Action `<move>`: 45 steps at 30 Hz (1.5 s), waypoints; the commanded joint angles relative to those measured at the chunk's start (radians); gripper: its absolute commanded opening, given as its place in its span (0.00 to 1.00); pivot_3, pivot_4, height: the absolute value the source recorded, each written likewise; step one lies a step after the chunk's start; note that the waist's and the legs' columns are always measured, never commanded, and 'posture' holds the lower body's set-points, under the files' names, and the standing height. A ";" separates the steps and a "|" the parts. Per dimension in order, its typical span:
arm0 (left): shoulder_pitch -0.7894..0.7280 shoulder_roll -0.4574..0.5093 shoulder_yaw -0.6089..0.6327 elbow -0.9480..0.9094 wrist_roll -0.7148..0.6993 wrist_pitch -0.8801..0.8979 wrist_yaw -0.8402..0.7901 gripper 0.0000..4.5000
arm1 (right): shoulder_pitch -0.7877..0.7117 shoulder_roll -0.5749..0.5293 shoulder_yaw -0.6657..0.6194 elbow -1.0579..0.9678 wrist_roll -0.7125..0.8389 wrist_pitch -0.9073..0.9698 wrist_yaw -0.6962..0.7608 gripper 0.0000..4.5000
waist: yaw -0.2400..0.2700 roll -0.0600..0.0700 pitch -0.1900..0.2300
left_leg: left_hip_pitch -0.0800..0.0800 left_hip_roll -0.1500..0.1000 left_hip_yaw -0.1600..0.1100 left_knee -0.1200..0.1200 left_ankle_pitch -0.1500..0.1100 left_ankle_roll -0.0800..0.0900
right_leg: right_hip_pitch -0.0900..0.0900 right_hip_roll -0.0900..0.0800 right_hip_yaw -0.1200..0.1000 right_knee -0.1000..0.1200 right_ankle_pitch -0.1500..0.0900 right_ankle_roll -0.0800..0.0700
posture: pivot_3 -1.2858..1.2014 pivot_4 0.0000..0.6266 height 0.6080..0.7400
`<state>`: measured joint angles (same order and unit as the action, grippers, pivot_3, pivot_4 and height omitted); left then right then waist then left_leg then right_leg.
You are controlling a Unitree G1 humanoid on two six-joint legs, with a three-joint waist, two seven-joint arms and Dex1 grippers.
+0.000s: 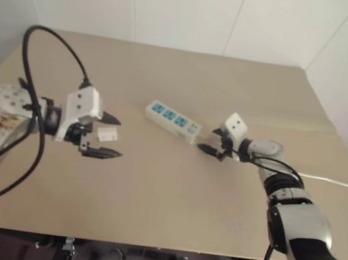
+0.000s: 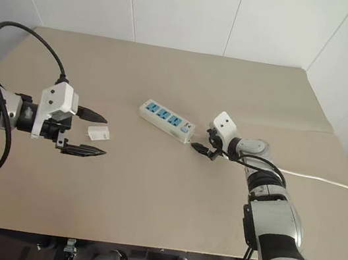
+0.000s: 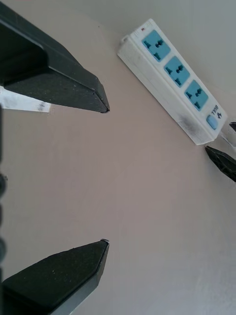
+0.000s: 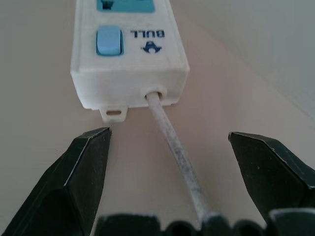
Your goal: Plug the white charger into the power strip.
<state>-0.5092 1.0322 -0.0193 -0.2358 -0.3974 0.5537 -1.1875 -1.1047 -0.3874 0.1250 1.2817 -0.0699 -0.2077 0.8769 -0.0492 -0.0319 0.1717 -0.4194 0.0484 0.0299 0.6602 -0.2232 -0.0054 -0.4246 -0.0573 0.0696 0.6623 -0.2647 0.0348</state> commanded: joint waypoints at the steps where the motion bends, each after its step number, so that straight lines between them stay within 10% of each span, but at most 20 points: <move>1: 0.028 0.003 0.022 -0.076 -0.002 0.026 0.033 1.00 | -0.034 -0.003 -0.022 0.021 -0.008 0.024 0.034 0.87 | -0.001 0.000 0.000 | 0.000 0.000 0.000 0.000 0.000 0.000 | 0.000 0.000 0.000 0.001 0.000 0.000 | 0.52 0.24 1.00; 12: 0.094 0.007 0.064 -0.170 -0.032 0.088 0.083 1.00 | -0.063 0.018 -0.034 0.015 -0.021 0.029 0.125 0.02 | -0.006 0.000 0.000 | 0.003 0.000 0.000 0.000 0.000 0.000 | 0.002 0.000 0.000 0.001 0.000 0.000 | 0.52 0.24 1.00; 18: 0.101 0.022 0.072 -0.179 -0.037 0.089 0.081 1.00 | -0.033 0.007 -0.035 -0.066 0.001 0.010 0.244 0.01 | -0.019 0.000 0.000 | 0.003 0.000 -0.001 0.000 0.000 0.000 | 0.002 0.000 0.000 0.002 0.000 0.000 | 0.52 0.24 1.00; 26: 0.104 0.074 0.108 -0.130 -0.029 0.064 0.051 1.00 | 0.444 -0.084 -0.039 -0.909 0.163 0.254 0.378 0.01 | -0.009 0.000 0.000 | 0.002 0.001 -0.002 0.000 0.000 0.000 | 0.001 0.001 -0.001 0.002 0.000 0.000 | 0.52 0.24 1.00; 32: 0.084 0.100 0.097 -0.055 -0.007 0.010 0.017 1.00 | 0.621 -0.131 -0.056 -1.171 0.184 0.417 0.261 0.01 | -0.004 0.000 0.000 | 0.005 0.000 -0.001 0.001 0.000 0.000 | 0.002 0.001 0.000 0.001 0.000 0.000 | 0.52 0.24 1.00; 45: 0.054 0.136 0.104 0.039 0.037 -0.044 -0.046 1.00 | 0.745 -0.118 -0.138 -1.320 0.321 0.418 0.142 0.98 | 0.007 0.000 0.000 | 0.006 0.000 -0.001 0.001 0.000 0.000 | 0.003 0.002 0.000 0.001 0.000 0.000 | 0.52 0.24 1.00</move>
<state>-0.4457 1.1485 0.0543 -0.1879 -0.3581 0.5233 -1.2290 -0.3628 -0.5119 0.0357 0.0116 0.1980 0.2288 1.0328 -0.0420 -0.0320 0.1717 -0.4132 0.0487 0.0290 0.6612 -0.2227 -0.0054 -0.4217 -0.0553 0.0699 0.6637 -0.2648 0.0348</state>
